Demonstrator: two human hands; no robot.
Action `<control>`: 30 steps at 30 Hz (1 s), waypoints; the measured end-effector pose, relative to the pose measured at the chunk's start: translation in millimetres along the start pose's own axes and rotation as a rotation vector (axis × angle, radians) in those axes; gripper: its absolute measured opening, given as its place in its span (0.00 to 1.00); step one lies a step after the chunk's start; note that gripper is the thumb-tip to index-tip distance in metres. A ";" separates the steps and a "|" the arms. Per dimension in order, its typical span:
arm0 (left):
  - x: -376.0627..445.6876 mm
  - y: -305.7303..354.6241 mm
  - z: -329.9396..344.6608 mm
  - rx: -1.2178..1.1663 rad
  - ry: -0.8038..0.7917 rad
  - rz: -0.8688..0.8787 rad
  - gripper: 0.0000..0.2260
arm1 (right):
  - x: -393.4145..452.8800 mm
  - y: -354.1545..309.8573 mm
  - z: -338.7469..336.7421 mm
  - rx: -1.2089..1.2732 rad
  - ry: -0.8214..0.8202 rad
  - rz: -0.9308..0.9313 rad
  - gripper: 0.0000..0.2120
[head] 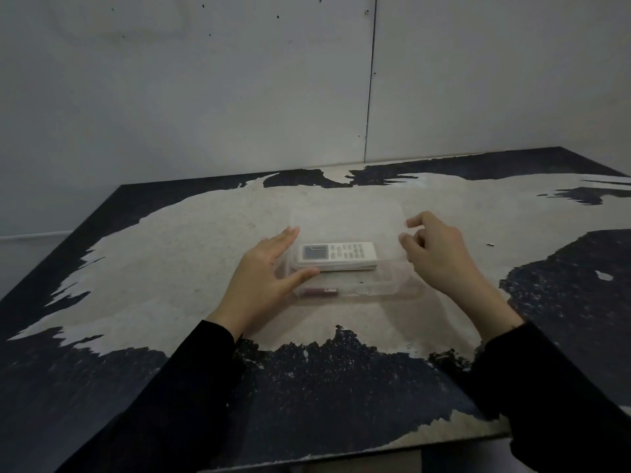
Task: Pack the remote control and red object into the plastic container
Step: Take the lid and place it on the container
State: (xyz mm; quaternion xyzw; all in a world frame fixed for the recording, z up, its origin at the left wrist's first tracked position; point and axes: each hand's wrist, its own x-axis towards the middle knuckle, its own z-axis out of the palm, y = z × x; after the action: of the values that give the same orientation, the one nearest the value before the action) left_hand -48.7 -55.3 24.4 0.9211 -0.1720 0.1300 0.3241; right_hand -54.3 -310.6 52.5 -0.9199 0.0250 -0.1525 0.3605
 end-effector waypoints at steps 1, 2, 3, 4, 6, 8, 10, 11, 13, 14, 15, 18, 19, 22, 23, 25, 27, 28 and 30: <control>0.5 -1.2 -0.5 0.040 0.001 0.011 0.39 | 0.4 0.7 -0.5 -0.022 -0.011 0.003 0.12; 0.6 -1.3 -1.5 0.075 0.004 0.029 0.39 | 1.0 2.0 0.1 -0.049 -0.027 0.006 0.12; 1.0 0.3 -3.6 0.102 0.011 0.054 0.38 | 1.8 3.2 0.8 -0.081 -0.045 0.008 0.12; 0.7 1.5 -5.5 0.121 0.015 0.077 0.37 | 2.0 4.8 1.9 -0.109 -0.070 0.009 0.13; -1.5 1.7 -8.9 0.149 0.015 0.109 0.36 | 1.2 6.2 4.0 -0.141 -0.121 0.012 0.13; -4.4 -1.1 -11.3 0.172 0.004 0.115 0.35 | 0.0 6.4 3.8 -0.145 -0.156 0.019 0.13; -5.6 -3.2 -13.5 0.204 -0.024 0.120 0.36 | -0.9 6.6 2.0 -0.137 -0.180 0.036 0.12; -6.1 -3.5 -14.5 0.225 -0.037 0.129 0.36 | -1.7 6.6 1.3 -0.136 -0.192 0.043 0.12; -6.3 -3.0 -16.3 0.246 -0.040 0.149 0.36 | -3.0 6.5 1.3 -0.151 -0.183 0.034 0.13; -5.9 -2.3 -17.7 0.224 -0.022 0.143 0.34 | -2.6 6.1 2.2 -0.166 -0.136 0.004 0.15; -4.7 -1.4 -18.2 0.173 0.016 0.125 0.32 | -1.6 4.7 3.2 -0.171 -0.068 -0.040 0.16; 8.0 8.6 -17.7 0.029 0.155 0.097 0.26 | 8.8 -4.3 7.1 -0.103 0.009 -0.187 0.17; 13.8 13.6 -15.6 0.016 0.152 0.101 0.26 | 13.9 -6.4 10.7 -0.114 -0.048 -0.228 0.19; 24.4 25.1 -3.3 0.041 -0.028 0.063 0.30 | 20.2 -6.2 24.1 -0.269 -0.313 -0.234 0.24; 25.2 24.3 2.6 0.087 -0.105 0.041 0.31 | 19.1 -4.1 28.1 -0.304 -0.366 -0.220 0.25; 23.8 19.0 12.2 0.186 -0.201 0.014 0.32 | 16.2 -0.6 33.6 -0.324 -0.394 -0.211 0.26; 23.0 13.6 17.8 0.212 -0.219 0.009 0.33 | 16.4 1.8 35.4 -0.327 -0.395 -0.205 0.27; 20.9 12.9 17.6 0.190 -0.210 0.005 0.33 | 15.7 0.7 34.4 -0.330 -0.401 -0.208 0.28; 18.3 12.7 18.6 0.138 -0.186 0.000 0.32 | 16.2 -0.8 32.2 -0.355 -0.432 -0.211 0.29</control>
State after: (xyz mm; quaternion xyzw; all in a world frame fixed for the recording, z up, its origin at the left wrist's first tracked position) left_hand -34.8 -80.7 23.8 0.9494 -0.1919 0.0554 0.2425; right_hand -29.3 -291.4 34.9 -0.9772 -0.1218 0.0168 0.1733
